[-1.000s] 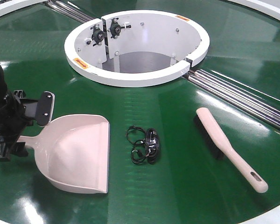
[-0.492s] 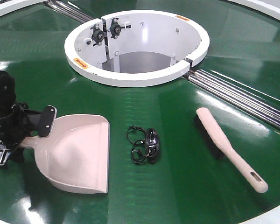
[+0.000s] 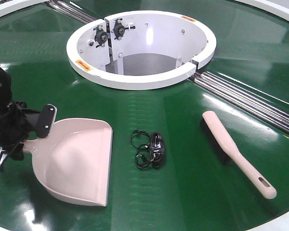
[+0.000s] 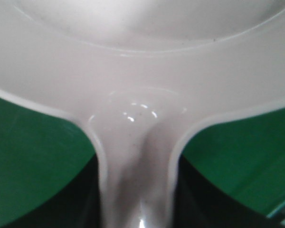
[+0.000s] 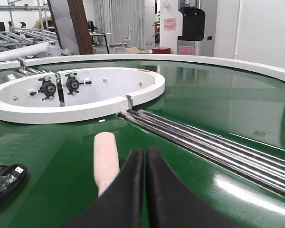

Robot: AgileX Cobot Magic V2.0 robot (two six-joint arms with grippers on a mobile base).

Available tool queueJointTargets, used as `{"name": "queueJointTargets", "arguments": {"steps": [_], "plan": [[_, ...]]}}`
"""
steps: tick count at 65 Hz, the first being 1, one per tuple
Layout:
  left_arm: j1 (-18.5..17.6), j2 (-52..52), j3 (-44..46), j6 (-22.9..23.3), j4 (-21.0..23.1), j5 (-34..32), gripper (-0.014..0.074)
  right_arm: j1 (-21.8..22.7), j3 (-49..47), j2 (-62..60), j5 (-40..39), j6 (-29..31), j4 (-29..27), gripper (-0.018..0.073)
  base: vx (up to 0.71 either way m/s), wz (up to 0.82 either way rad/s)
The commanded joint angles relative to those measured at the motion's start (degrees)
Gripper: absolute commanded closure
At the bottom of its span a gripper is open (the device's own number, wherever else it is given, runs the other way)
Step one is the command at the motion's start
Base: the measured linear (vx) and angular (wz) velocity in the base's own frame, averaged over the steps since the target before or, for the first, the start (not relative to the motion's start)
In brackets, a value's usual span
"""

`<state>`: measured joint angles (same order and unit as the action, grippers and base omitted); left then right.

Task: Clean and inspect green conveyor with broom and dustpan

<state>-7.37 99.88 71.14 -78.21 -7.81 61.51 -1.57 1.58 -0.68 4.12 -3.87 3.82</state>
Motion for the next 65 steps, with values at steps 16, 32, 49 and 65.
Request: {"name": "queueJointTargets", "arguments": {"steps": [16,32,49,65], "plan": [[-2.87,-3.65,7.53,6.66,-0.36,2.51,0.0604,0.13,0.16,-0.6,-4.12,0.7,0.25,0.0568,0.0,0.0],[-6.33,-0.92,9.1,6.66,-0.94,5.01,0.0604,0.13,0.16,-0.6,-4.12,0.7,0.25,0.0568,0.0,0.0],[-7.2,2.49,9.37,7.55,-2.64,6.16,0.0604,0.13,0.16,-0.6,-4.12,0.7,0.25,0.0568,0.0,0.0],[-7.2,3.41,9.41,7.74,-4.01,6.29,0.0603,0.13,0.16,-0.6,-4.12,0.7,0.25,0.0568,0.0,0.0]]}}
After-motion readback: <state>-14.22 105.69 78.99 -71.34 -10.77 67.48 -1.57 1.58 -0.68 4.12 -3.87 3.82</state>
